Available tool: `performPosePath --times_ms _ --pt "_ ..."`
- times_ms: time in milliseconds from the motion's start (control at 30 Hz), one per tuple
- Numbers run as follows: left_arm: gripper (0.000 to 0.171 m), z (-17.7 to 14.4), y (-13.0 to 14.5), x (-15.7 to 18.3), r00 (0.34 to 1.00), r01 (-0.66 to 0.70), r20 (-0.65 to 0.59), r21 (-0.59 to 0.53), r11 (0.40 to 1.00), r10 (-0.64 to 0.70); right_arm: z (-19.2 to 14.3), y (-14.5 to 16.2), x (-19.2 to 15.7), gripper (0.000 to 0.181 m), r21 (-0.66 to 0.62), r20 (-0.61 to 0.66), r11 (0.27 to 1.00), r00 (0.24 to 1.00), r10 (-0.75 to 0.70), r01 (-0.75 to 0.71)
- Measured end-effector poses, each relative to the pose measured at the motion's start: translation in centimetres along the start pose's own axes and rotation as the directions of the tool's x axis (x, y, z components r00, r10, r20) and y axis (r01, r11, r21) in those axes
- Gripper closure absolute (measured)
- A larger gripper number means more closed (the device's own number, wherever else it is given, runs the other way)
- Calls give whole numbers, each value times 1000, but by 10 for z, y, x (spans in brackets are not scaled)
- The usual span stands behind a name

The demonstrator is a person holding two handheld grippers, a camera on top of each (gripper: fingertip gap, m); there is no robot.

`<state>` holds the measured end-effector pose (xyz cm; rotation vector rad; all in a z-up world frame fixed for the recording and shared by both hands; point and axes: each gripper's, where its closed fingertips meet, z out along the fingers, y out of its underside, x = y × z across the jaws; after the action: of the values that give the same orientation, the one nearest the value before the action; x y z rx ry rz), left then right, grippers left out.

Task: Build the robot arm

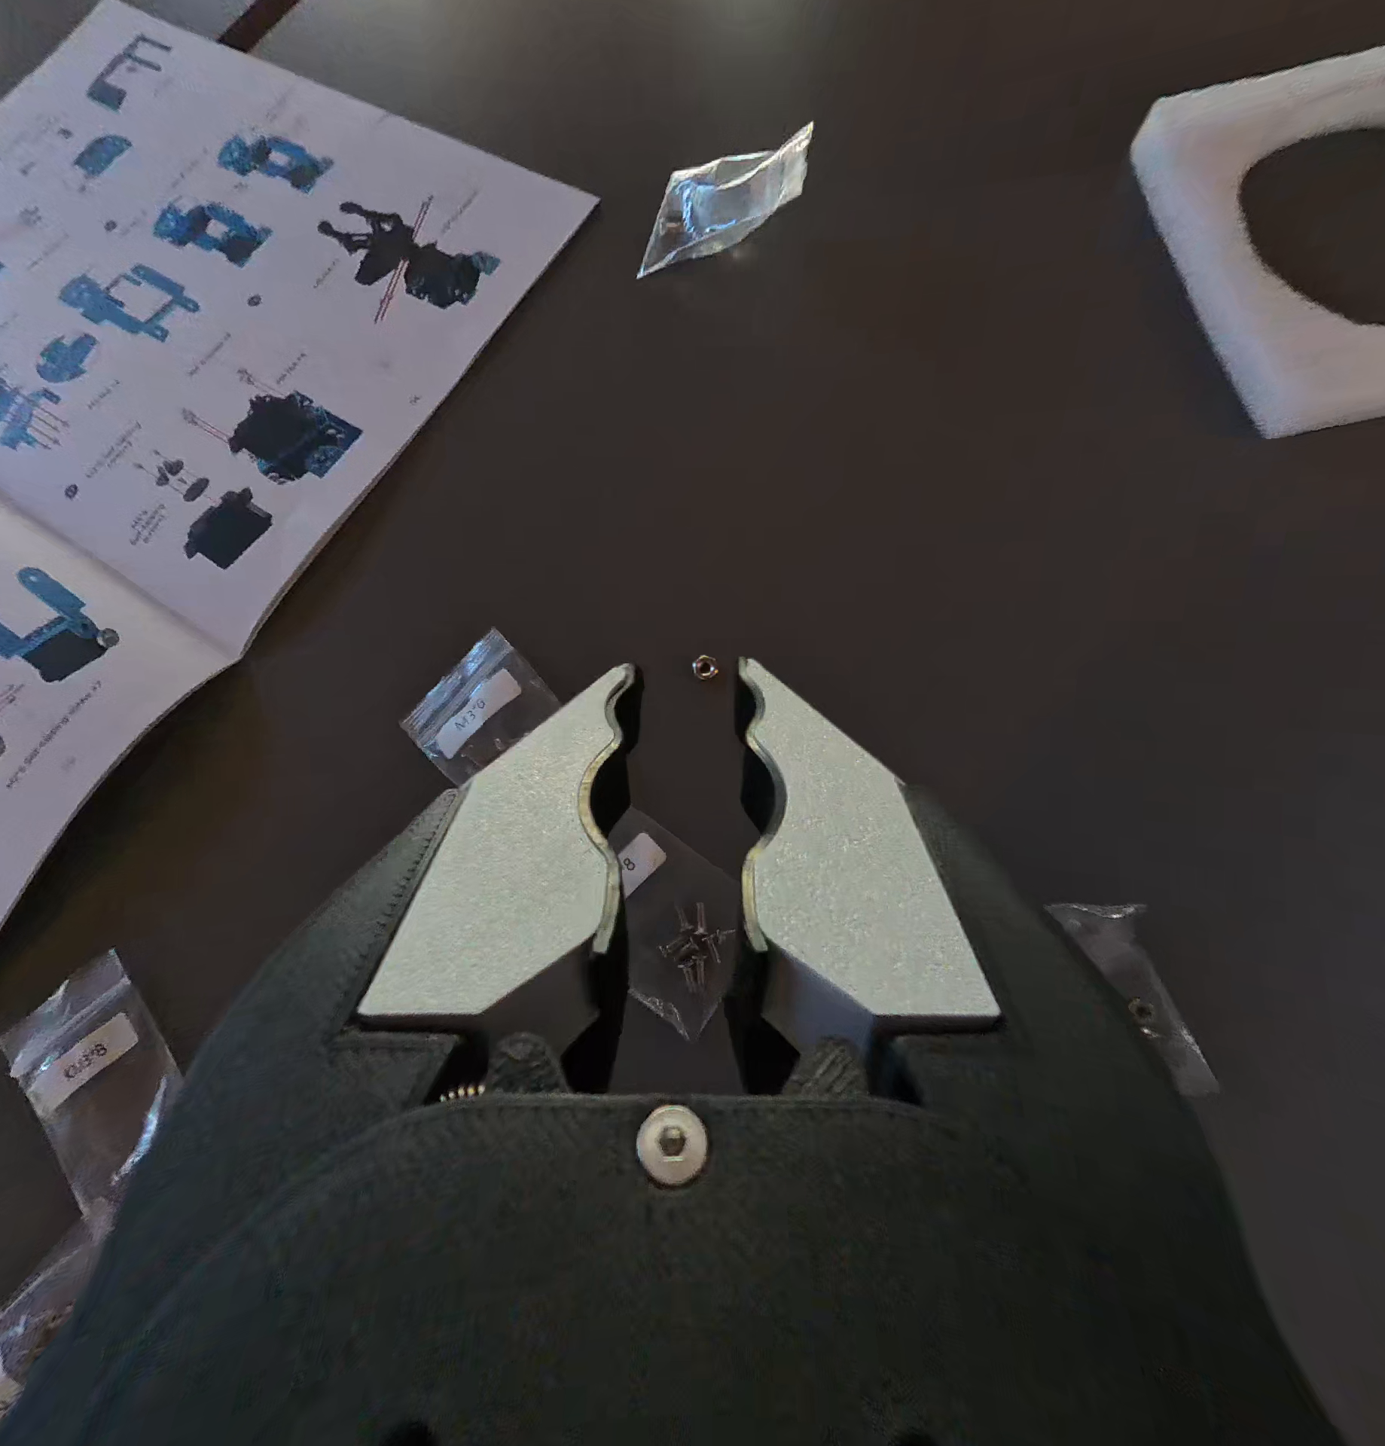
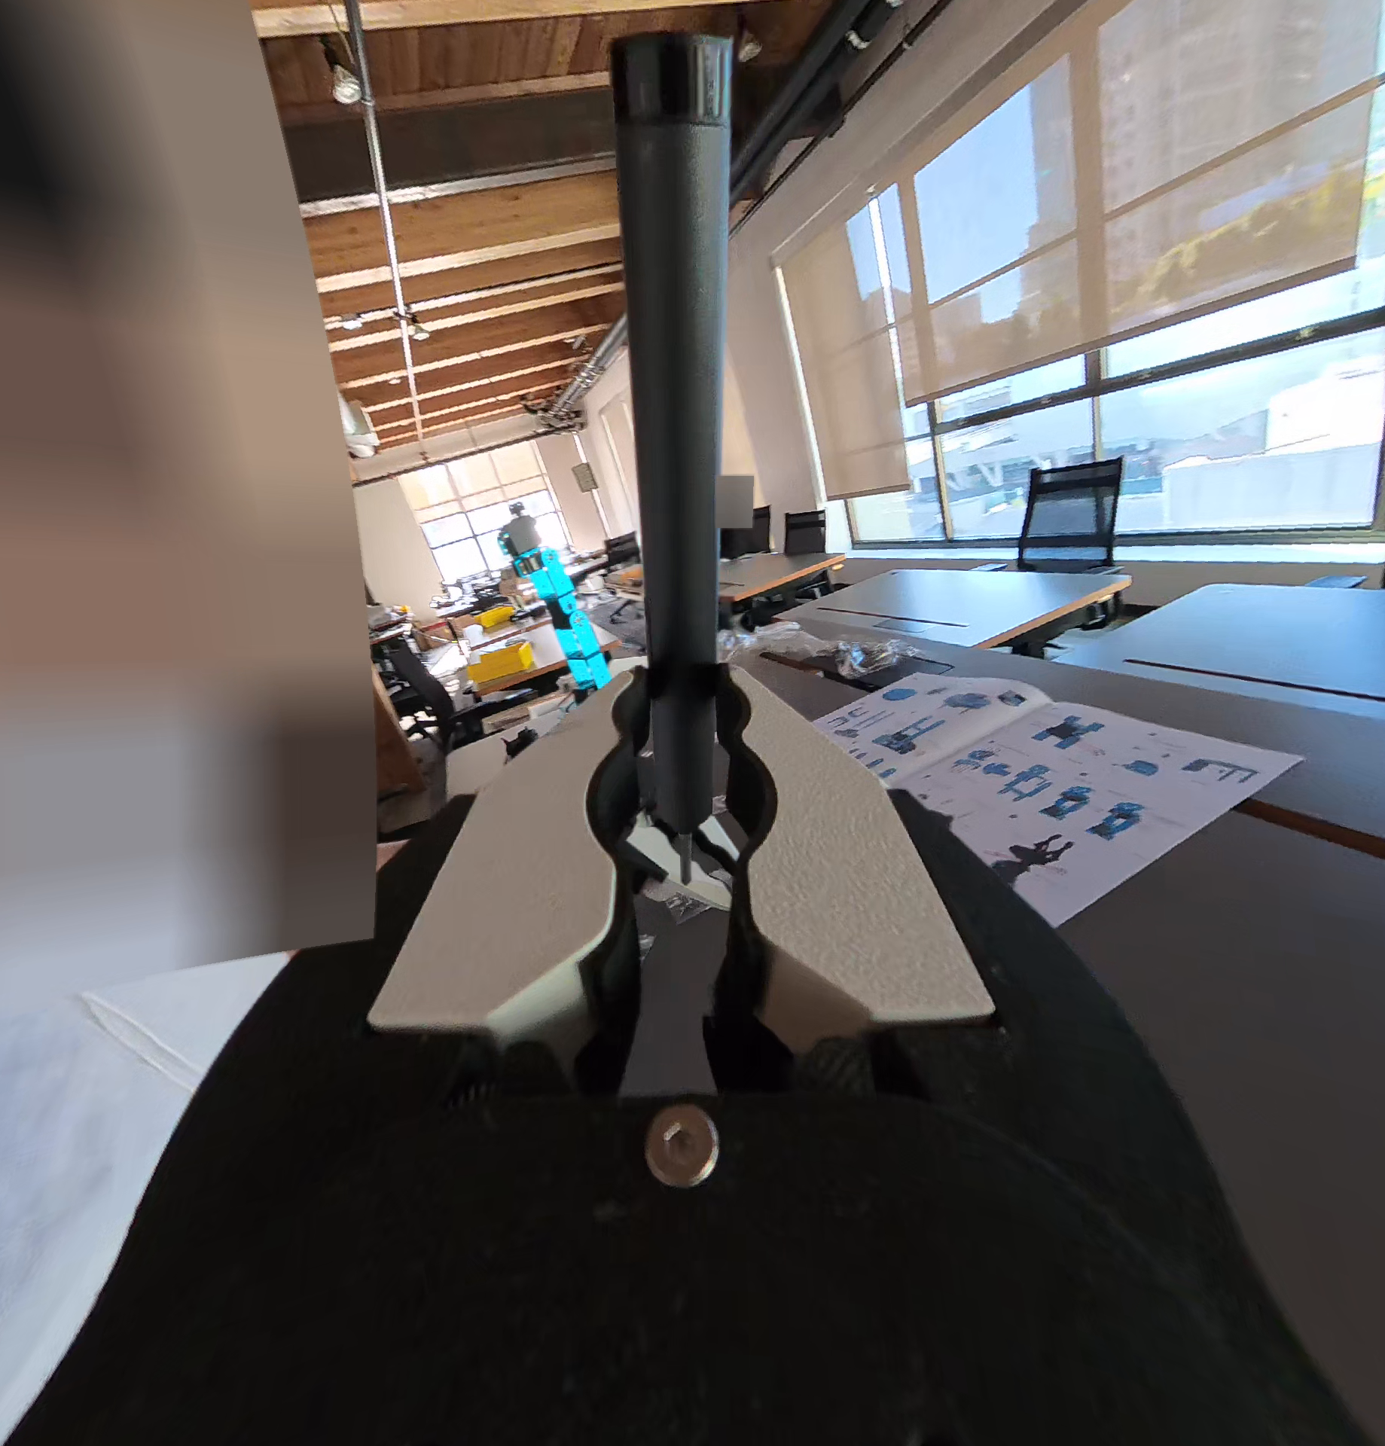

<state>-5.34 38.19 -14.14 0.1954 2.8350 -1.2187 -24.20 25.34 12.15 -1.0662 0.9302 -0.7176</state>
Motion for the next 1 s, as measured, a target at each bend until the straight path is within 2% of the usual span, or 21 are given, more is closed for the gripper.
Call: performPosePath --times_ms 167,333,400,533,633,767,833,867,900,933,1000 --pt "149 14 1 2 998 66 10 -29 997 -66 0 10 18 166 -22 62 998 997 53 -52" --pt "149 20 11 2 996 76 42 -87 993 -72 -2 15 24 166 -30 97 998 993 66 -64" --pt "151 21 11 3 995 94 44 -80 992 -91 -3 18 26 166 -38 104 997 992 73 -70" --pt "166 22 10 0 993 95 75 -65 993 -90 -6 22 30 166 -55 104 996 992 76 -71" --pt "166 23 10 -1 991 120 68 -45 992 -117 -6 22 30 166 -54 113 996 990 81 -76" --pt "166 18 7 3 962 273 -9 14 962 -273 -2 25 30 166 -59 124 995 988 91 -84" --pt "166 8 -4 8 905 423 -105 91 902 -413 5 27 27 166 -64 133 995 987 91 -83" --pt "167 -1 -13 12 850 519 -189 137 843 -492 11 30 25 167 -69 136 995 987 85 -76" --pt "167 -11 -25 17 767 629 -302 179 757 -566 18 34 23 166 -77 139 995 987 75 -65" --pt "167 -23 -38 22 656 738 -439 203 643 -614 27 39 20 166 -86 147 995 987 65 -53" --pt "167 -51 -61 28 396 902 -694 173 395 -601 48 52 12 166 -108 176 993 983 54 -35"
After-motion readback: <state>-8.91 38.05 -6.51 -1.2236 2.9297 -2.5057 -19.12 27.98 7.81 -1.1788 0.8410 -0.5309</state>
